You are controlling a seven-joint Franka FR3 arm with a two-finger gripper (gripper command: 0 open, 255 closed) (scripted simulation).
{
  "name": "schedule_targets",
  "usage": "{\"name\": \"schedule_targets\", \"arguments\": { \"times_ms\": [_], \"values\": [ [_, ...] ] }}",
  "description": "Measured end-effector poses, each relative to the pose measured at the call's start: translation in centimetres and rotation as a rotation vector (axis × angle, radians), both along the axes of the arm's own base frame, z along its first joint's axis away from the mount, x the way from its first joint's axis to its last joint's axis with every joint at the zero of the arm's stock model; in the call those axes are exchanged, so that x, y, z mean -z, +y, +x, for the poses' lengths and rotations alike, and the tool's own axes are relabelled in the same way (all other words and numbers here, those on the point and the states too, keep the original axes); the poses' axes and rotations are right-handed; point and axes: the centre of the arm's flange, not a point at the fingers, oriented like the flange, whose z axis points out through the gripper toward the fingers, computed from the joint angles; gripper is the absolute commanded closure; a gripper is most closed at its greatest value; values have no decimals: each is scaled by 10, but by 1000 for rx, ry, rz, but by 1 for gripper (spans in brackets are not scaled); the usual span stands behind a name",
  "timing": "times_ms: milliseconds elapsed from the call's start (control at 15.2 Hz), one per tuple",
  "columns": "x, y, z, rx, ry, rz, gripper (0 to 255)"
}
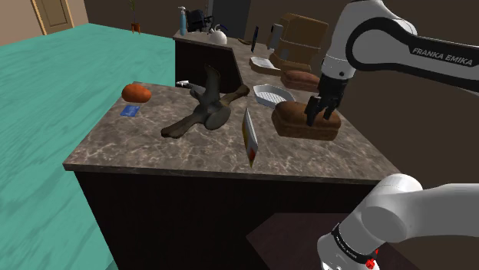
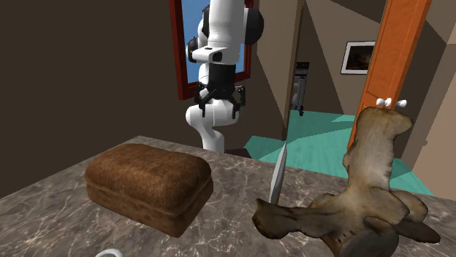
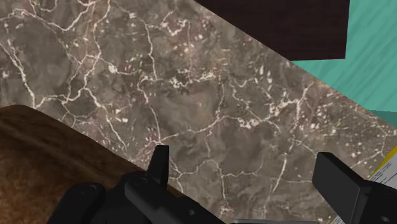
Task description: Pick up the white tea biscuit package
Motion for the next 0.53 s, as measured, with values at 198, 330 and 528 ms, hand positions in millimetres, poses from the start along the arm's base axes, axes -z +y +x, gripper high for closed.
{"name": "schedule_targets", "arguments": {
  "times_ms": [198,330,528],
  "values": [
    [3,12,9,31,-11,1,0],
    [12,25,21,80,-28,4,0],
    [21,48,49,159,-57,8,0]
  ]
}}
